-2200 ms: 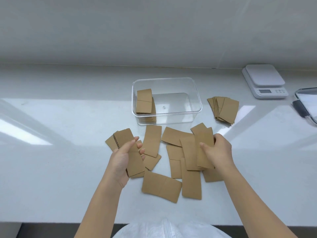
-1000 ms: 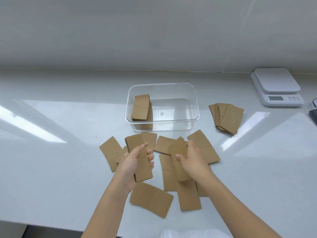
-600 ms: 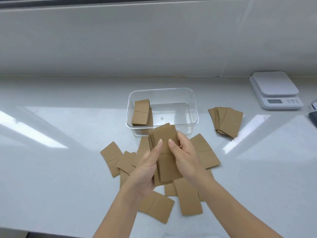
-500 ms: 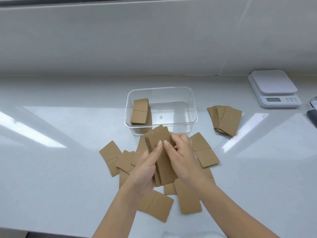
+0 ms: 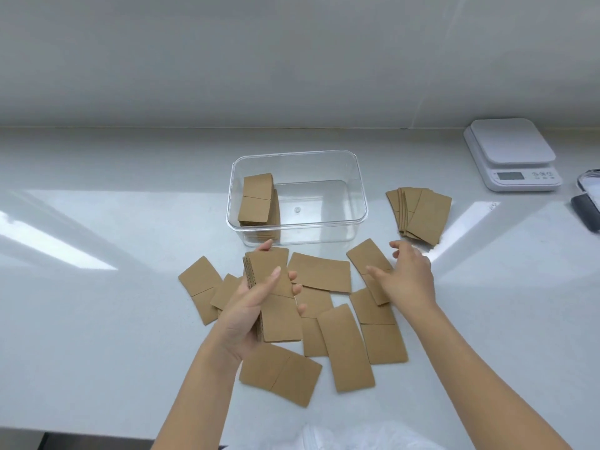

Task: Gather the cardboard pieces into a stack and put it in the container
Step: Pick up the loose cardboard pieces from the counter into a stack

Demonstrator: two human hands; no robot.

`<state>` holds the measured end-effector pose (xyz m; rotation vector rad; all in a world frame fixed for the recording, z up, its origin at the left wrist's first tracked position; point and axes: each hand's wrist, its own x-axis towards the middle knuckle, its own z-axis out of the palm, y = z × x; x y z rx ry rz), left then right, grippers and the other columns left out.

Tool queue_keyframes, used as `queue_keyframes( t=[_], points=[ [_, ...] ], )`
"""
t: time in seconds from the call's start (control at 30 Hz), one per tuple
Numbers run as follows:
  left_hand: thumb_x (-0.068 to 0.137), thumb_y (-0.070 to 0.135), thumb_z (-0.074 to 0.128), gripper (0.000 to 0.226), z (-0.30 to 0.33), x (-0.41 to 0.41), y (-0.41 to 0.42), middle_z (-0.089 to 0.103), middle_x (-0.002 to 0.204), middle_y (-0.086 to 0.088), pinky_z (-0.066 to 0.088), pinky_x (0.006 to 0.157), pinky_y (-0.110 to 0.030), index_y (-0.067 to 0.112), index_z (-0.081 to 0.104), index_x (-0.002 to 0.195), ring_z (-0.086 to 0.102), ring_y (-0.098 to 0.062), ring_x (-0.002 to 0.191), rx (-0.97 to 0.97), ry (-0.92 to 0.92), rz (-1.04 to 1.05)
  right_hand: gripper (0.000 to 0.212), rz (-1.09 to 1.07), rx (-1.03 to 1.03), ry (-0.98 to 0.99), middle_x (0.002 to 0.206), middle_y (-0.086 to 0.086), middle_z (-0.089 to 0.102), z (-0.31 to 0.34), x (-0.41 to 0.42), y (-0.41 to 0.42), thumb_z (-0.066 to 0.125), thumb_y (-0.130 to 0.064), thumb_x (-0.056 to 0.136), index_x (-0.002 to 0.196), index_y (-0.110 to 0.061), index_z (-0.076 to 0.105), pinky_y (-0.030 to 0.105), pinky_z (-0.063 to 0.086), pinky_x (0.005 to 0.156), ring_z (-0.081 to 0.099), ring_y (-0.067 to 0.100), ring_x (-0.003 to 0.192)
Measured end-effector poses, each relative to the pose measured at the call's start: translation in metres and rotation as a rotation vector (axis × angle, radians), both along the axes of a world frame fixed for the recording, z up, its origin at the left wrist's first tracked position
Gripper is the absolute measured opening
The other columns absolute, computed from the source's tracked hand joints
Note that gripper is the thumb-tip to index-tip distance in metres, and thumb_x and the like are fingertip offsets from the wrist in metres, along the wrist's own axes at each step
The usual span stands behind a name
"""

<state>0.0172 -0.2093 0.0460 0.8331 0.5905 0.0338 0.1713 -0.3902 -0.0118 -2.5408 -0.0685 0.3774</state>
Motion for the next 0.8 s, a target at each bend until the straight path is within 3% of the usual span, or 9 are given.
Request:
queue_keyframes(
  t=[0.17, 0.33, 0.4, 0.5, 0.57, 0.67, 0.73, 0.8],
  points=[
    [0.078, 0.025, 0.062, 0.037, -0.01, -0.002, 0.005, 0.067, 0.092, -0.013, 0.056, 0.07, -0.044, 0.031, 0.059, 0.115, 0.066, -0.024, 0.075, -0.017, 0.048, 0.06, 0.074, 0.1, -0.168, -0.022, 0.125, 0.012, 0.055, -0.01, -0.005, 0.01, 0.079, -0.035, 0.07, 0.132, -0.014, 0.045, 0.037, 0.041, 0.095, 0.047, 0.031, 0.118],
    [0.077, 0.022, 0.066, 0.043, -0.017, -0.004, 0.01, 0.07, 0.098, -0.014, 0.058, 0.074, -0.047, 0.027, 0.056, 0.119, 0.069, -0.024, 0.078, 0.062, 0.13, 0.09, 0.092, 0.043, -0.088, 0.054, 0.131, 0.015, 0.049, -0.01, 0.001, 0.01, 0.083, -0.029, 0.066, 0.143, -0.016, 0.033, 0.039, 0.042, 0.096, 0.048, 0.033, 0.121],
    [0.074, 0.021, 0.068, 0.047, -0.018, -0.005, 0.011, 0.07, 0.1, -0.015, 0.058, 0.072, -0.045, 0.027, 0.056, 0.119, 0.07, -0.024, 0.079, 0.107, 0.144, 0.085, 0.074, 0.054, -0.048, 0.055, 0.128, 0.014, 0.053, -0.011, 0.0, 0.007, 0.077, -0.027, 0.075, 0.139, -0.014, 0.041, 0.038, 0.044, 0.093, 0.052, 0.031, 0.115],
    [0.072, 0.02, 0.07, 0.048, -0.02, -0.007, 0.013, 0.07, 0.097, -0.014, 0.056, 0.076, -0.047, 0.027, 0.056, 0.118, 0.068, -0.024, 0.078, 0.101, 0.132, 0.106, 0.035, 0.017, 0.089, 0.003, 0.103, 0.014, 0.066, -0.004, -0.003, 0.0, 0.061, -0.032, 0.088, 0.111, -0.005, 0.058, 0.037, 0.049, 0.077, 0.06, 0.029, 0.091],
    [0.079, 0.017, 0.067, 0.039, -0.022, -0.01, 0.015, 0.069, 0.096, -0.013, 0.055, 0.081, -0.05, 0.027, 0.058, 0.115, 0.068, -0.025, 0.079, 0.089, 0.132, 0.136, 0.026, -0.038, 0.267, 0.019, 0.086, 0.012, 0.065, 0.009, -0.009, -0.004, 0.058, -0.029, 0.09, 0.095, -0.003, 0.058, 0.033, 0.046, 0.064, 0.057, 0.025, 0.075],
    [0.086, 0.011, 0.061, 0.031, -0.022, -0.013, 0.018, 0.066, 0.096, -0.014, 0.053, 0.079, -0.049, 0.027, 0.058, 0.113, 0.066, -0.025, 0.078, 0.026, 0.114, 0.187, 0.014, 0.082, 0.372, 0.266, 0.083, 0.002, 0.068, 0.031, -0.03, -0.006, 0.068, -0.02, 0.083, 0.09, -0.01, 0.064, 0.035, 0.054, 0.069, 0.065, 0.021, 0.076],
    [0.087, 0.01, 0.06, 0.031, -0.022, -0.014, 0.019, 0.065, 0.097, -0.015, 0.054, 0.072, -0.045, 0.027, 0.058, 0.113, 0.066, -0.024, 0.076, 0.002, 0.104, 0.214, 0.014, 0.229, 0.306, 0.478, 0.086, -0.001, 0.07, 0.033, -0.049, -0.003, 0.073, -0.017, 0.078, 0.09, -0.015, 0.067, 0.033, 0.056, 0.073, 0.068, 0.017, 0.081],
    [0.087, 0.01, 0.06, 0.031, -0.022, -0.015, 0.018, 0.064, 0.097, -0.014, 0.055, 0.069, -0.044, 0.027, 0.057, 0.114, 0.067, -0.023, 0.074, 0.007, 0.101, 0.225, 0.023, 0.304, 0.159, 0.558, 0.091, -0.004, 0.069, 0.027, -0.063, 0.002, 0.077, -0.018, 0.074, 0.094, -0.017, 0.066, 0.03, 0.056, 0.075, 0.066, 0.014, 0.086]
  ],
)
